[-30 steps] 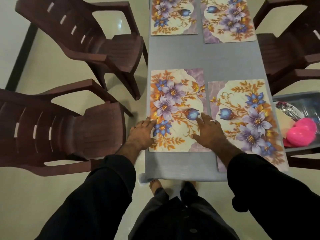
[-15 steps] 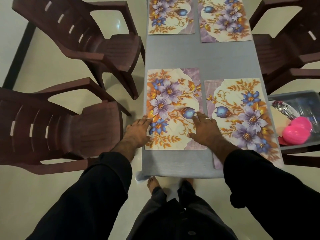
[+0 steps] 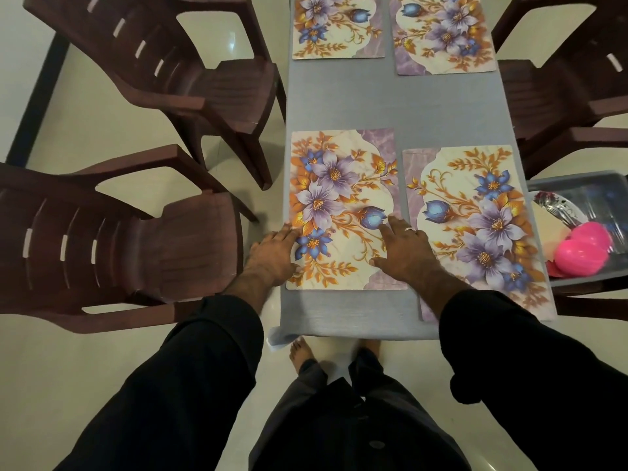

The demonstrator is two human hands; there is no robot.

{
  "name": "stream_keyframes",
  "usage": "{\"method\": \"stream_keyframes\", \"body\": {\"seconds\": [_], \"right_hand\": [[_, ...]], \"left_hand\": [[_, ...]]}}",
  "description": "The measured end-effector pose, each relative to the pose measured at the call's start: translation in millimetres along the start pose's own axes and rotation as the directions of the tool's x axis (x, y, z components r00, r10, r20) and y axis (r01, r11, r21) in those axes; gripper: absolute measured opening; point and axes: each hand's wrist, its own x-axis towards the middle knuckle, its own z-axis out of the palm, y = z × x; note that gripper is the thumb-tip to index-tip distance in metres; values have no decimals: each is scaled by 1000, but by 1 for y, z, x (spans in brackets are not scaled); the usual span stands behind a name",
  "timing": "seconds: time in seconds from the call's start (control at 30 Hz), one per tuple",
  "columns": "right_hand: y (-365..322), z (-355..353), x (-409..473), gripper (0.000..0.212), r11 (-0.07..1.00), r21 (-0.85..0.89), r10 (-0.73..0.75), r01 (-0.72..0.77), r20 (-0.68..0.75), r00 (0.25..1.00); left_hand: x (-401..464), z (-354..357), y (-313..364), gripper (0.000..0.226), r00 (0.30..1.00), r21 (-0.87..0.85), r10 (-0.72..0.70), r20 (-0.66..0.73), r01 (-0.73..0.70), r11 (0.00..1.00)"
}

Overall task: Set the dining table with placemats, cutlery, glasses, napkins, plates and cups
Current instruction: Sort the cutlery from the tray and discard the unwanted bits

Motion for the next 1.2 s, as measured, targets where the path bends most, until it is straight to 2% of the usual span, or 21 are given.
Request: {"method": "stream_keyframes", "body": {"seconds": [0.43,0.63,0.83,1.03,1.2], "right_hand": [[-1,4,-12,98,1000,-7,-11,11,9,1000],[7,-2,-21,90,999,30,-28,32,-133,991],[30,-20,-41,90,996,72,61,-47,-199,978],[84,-14,-100,92,980,105,189,-167,-270,944],[156,-3,-130,92,967,90,251,-236,-226,941]], "left_hand": [[-16,13,1,100,1000,-9,-9,-16,9,1000],[-25,-11,-3,102,998,8,-13,-67,14,1000],[-24,-52,2,101,981,69,22,-193,-8,998],[-13,-59,64,93,965,177,158,-209,-122,977],[-14,-29,134,95,950,218,249,-188,-207,954]]}}
